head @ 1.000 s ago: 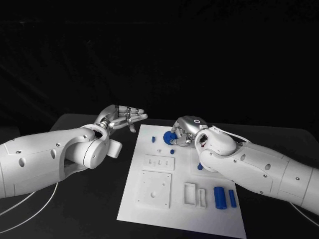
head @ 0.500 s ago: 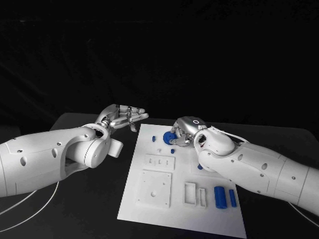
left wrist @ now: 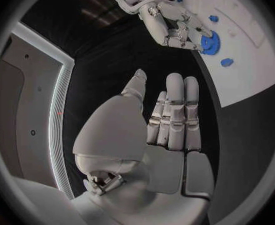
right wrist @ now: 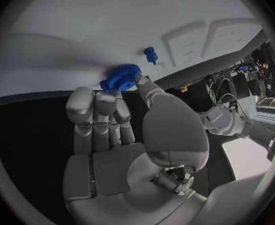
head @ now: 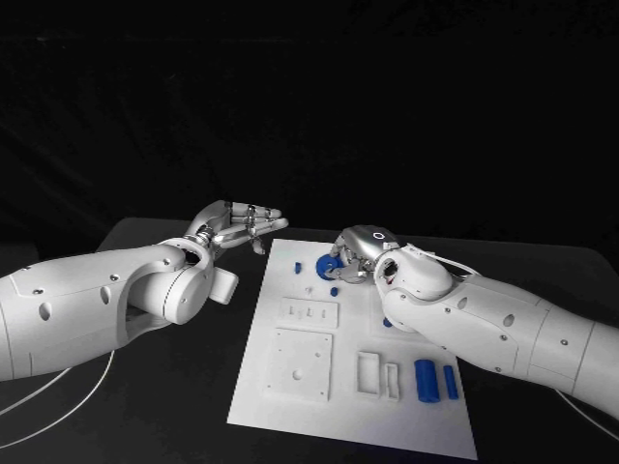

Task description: Assemble the parts on the task board

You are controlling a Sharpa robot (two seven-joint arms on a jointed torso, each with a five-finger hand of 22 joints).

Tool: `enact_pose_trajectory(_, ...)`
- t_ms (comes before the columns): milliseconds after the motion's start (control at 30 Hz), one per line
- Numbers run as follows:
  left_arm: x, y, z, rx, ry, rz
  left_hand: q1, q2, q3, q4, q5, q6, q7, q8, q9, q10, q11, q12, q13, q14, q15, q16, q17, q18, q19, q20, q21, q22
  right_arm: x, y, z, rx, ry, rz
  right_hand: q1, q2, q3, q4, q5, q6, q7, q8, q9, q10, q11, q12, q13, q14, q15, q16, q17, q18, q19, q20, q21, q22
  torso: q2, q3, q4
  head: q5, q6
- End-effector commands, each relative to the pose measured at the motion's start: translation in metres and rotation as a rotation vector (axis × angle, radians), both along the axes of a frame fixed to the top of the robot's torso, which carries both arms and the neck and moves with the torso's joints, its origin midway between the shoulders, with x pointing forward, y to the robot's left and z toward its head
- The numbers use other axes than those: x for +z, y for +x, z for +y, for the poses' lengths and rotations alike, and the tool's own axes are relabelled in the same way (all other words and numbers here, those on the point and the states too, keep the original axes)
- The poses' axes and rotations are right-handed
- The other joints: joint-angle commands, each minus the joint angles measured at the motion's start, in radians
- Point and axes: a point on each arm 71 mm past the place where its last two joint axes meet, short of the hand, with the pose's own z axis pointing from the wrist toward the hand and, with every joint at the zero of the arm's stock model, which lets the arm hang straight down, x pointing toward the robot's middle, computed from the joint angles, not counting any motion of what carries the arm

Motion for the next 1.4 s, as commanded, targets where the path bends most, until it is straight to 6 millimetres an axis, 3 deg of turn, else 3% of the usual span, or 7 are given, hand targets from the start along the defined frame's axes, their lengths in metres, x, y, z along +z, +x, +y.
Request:
enact_pose_trajectory(33, 0.002, 0.000, -0.002, -0.018, -0.005, -0.001, 0.001, -0.007, 0.000, 0.008, -0.001, -0.005, -0.001, 0.002, 0.001, -0.007, -0.001, 0.004, 0.001, 0.001, 0.001, 0.003, 0.001, 0.002, -0.005, 0.000, 0.004, -0.001, -0.004, -0.001, 0.000, 0.004, -0.005, 0.027, -0.015, -0.006, -0.007, 0.018, -0.015, -0.004, -0.005, -0.003, 0.002, -0.004, 0.001, -0.006, -0.002, 0.000, 0.007, -0.006, -0.001, 0.010, 0.063, 0.006, -0.003, -0.001, -0.001, -0.0005, -0.0022, -0.001, -0.002)
enact_pose_trajectory(200, 0.002, 0.000, -0.001, -0.019, 0.000, -0.002, 0.004, -0.006, -0.001, 0.004, 0.071, -0.006, -0.002, 0.002, 0.000, -0.008, -0.002, 0.004, 0.001, 0.000, -0.001, 0.004, 0.001, 0.002, -0.004, -0.001, 0.005, -0.002, -0.005, 0.000, -0.003, -0.008, 0.006, 0.046, -0.101, -0.026, 0.037, 0.124, -0.092, -0.008, -0.008, -0.003, 0.004, -0.005, 0.000, -0.006, -0.004, 0.000, 0.004, -0.003, 0.004, 0.010, 0.064, 0.003, 0.001, -0.001, -0.001, -0.0002, -0.0023, -0.001, -0.010)
enact_pose_trajectory(433, 0.001, 0.000, 0.000, -0.019, 0.003, -0.002, 0.001, -0.003, -0.005, -0.001, 0.067, -0.006, -0.002, 0.002, 0.000, -0.008, -0.002, 0.004, 0.001, 0.000, 0.000, 0.004, 0.000, 0.002, -0.005, -0.001, 0.007, -0.002, -0.005, 0.000, -0.008, -0.016, 0.011, 0.057, -0.111, -0.039, 0.050, 0.128, -0.091, -0.009, -0.008, -0.002, 0.001, -0.002, -0.001, -0.006, -0.001, 0.001, 0.003, -0.004, 0.012, 0.005, 0.064, -0.001, 0.002, -0.002, -0.001, 0.0012, -0.0012, -0.004, -0.012)
enact_pose_trajectory(600, 0.002, 0.000, 0.001, -0.022, 0.007, -0.004, 0.018, 0.014, 0.003, -0.035, 0.230, -0.004, -0.003, 0.002, 0.000, -0.007, -0.002, 0.004, 0.001, -0.002, -0.003, 0.003, 0.000, 0.001, -0.008, -0.004, 0.010, -0.001, -0.005, -0.001, -0.013, -0.019, 0.011, 0.067, -0.111, -0.039, 0.053, 0.139, -0.091, -0.006, -0.009, -0.003, 0.001, 0.001, -0.002, -0.004, 0.003, 0.002, 0.002, -0.005, 0.016, 0.005, 0.064, -0.002, 0.004, -0.003, -0.001, -0.0004, -0.0060, -0.008, -0.015)
enact_pose_trajectory(1133, 0.002, 0.002, 0.005, -0.014, 0.011, -0.007, 0.001, 0.015, -0.006, -0.049, 0.175, -0.004, -0.002, 0.002, 0.000, -0.008, -0.002, 0.004, 0.001, -0.001, -0.002, 0.004, 0.000, 0.002, -0.009, -0.003, 0.012, -0.003, 0.001, -0.004, -0.038, -0.043, 0.059, 0.030, -0.101, -0.044, 0.045, 0.141, -0.091, 0.000, -0.010, -0.002, 0.002, 0.007, -0.003, 0.001, 0.009, 0.004, 0.001, -0.004, 0.023, 0.004, 0.064, -0.003, 0.009, -0.003, -0.001, 0.0025, -0.0048, -0.014, -0.007)
enact_pose_trajectory(1300, 0.002, 0.004, 0.011, 0.000, 0.014, -0.014, 0.000, 0.015, -0.007, -0.049, 0.170, -0.003, -0.003, 0.002, 0.000, -0.006, -0.003, 0.004, 0.001, -0.002, -0.002, 0.004, 0.000, 0.001, -0.010, -0.003, 0.012, -0.003, 0.016, -0.007, -0.059, -0.042, 0.140, -0.005, -0.075, -0.050, 0.042, 0.122, -0.091, -0.002, -0.009, -0.003, 0.000, 0.010, -0.003, 0.003, 0.011, 0.004, 0.002, -0.003, 0.025, 0.004, 0.064, -0.003, 0.013, -0.002, -0.004, 0.0025, -0.0110, -0.017, 0.005)
enact_pose_trajectory(1400, 0.002, 0.007, 0.017, 0.010, 0.017, -0.017, 0.000, 0.017, -0.007, -0.050, 0.168, 0.000, -0.003, 0.002, 0.000, -0.001, -0.004, 0.004, 0.001, -0.002, -0.003, 0.004, 0.000, 0.001, -0.010, -0.003, 0.012, -0.004, 0.027, -0.007, -0.077, 0.002, 0.214, 0.001, -0.029, -0.036, 0.037, 0.086, -0.088, -0.006, -0.003, -0.003, 0.000, 0.005, 0.002, 0.000, 0.009, 0.000, 0.006, -0.013, 0.017, 0.002, 0.061, 0.003, 0.013, -0.001, -0.008, 0.0059, -0.0248, -0.013, 0.009)
